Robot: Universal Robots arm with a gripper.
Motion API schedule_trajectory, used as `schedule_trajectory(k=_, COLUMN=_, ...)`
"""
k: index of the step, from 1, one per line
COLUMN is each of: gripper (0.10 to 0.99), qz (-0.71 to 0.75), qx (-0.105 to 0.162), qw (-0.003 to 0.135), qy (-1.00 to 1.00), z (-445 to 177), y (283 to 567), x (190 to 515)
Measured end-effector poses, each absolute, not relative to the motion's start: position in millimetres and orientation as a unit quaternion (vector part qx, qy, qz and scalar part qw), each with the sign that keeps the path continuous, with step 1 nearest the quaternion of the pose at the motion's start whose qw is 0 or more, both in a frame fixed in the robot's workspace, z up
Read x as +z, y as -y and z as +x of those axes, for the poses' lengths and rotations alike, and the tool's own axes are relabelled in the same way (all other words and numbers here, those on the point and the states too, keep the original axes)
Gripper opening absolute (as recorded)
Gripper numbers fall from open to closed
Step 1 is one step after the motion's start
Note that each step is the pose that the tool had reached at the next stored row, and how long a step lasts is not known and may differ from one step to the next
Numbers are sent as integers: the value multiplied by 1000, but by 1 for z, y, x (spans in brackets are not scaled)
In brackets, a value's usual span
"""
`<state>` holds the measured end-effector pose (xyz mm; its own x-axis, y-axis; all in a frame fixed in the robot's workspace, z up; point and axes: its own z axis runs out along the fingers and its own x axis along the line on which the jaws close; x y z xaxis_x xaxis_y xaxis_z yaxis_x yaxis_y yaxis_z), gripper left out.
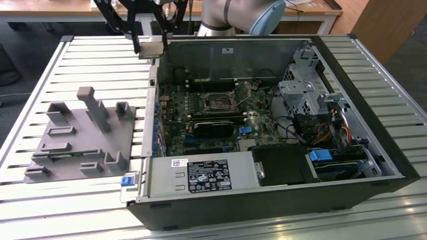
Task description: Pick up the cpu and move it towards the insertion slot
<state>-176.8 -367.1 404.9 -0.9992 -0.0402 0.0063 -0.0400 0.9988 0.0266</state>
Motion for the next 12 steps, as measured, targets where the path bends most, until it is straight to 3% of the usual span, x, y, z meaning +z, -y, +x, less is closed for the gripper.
schedule_trajectory(k=12, gripper=541, qz=20, qx=-13, qw=3, qy=1000, z=-153, y=362, x=405)
